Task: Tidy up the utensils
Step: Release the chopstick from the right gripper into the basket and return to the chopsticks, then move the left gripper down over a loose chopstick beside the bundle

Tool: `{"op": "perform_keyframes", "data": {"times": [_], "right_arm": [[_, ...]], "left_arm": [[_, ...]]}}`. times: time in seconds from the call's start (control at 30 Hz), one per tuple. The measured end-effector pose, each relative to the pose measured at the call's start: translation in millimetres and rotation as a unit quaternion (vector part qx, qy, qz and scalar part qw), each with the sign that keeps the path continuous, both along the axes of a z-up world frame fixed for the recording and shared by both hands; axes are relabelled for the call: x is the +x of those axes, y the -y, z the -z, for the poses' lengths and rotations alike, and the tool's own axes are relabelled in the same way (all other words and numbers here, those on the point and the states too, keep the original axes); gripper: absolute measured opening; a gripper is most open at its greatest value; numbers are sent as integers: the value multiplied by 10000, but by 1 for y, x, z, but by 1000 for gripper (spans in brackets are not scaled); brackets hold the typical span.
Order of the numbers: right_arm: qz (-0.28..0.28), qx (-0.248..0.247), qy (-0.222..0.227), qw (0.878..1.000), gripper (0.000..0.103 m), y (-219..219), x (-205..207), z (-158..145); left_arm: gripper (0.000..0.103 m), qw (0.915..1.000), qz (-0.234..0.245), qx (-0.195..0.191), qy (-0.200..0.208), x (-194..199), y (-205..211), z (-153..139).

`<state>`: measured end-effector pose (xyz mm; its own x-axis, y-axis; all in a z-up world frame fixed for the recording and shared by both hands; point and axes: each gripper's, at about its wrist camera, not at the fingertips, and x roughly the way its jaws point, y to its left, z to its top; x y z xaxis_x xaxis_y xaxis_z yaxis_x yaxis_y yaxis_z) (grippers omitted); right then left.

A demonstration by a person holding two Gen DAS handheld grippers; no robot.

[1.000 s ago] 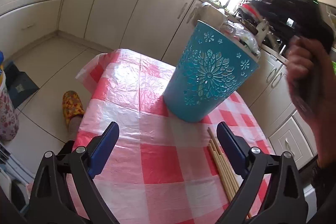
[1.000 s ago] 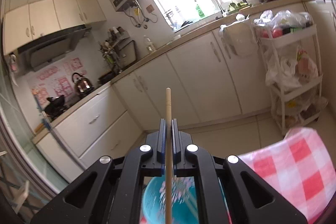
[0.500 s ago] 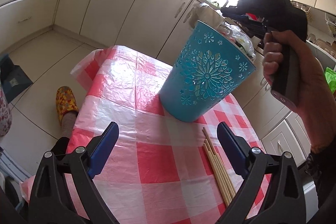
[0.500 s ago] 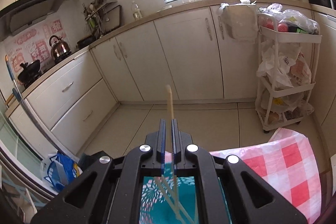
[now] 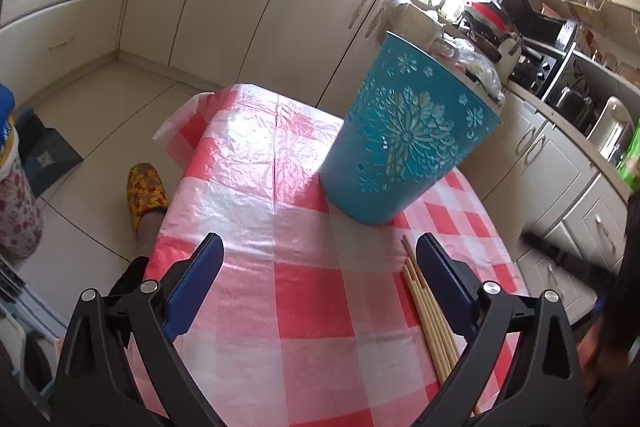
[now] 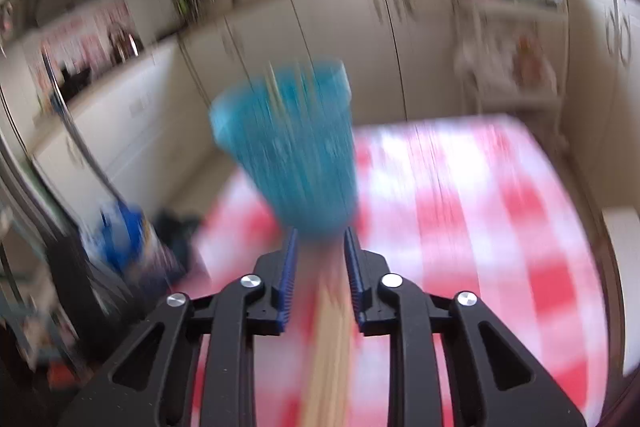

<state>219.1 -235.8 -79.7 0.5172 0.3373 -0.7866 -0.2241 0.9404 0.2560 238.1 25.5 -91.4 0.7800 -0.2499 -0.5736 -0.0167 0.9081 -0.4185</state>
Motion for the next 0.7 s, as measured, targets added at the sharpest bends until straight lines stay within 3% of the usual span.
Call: {"op": "perform_keyframes", "data": {"times": [0.07, 0.2, 0.57, 0.7], "right_arm": [[-77, -71, -373, 9992, 17, 2, -11, 27], [-202, -257, -612, 9976, 16, -4, -9, 48], [-553, -1079, -454, 9916, 13, -25, -8, 58], [-328, -792, -486, 9951, 7, -7, -10, 60]], "left_arm": [[93, 9999, 73, 88, -106, -5, 9, -1], [93, 9990, 270, 348, -122, -16, 27, -6], [93, 9944, 559, 735, -511, -19, 55, 0], [93, 9887, 744, 1094, -697, -12, 75, 3]]}}
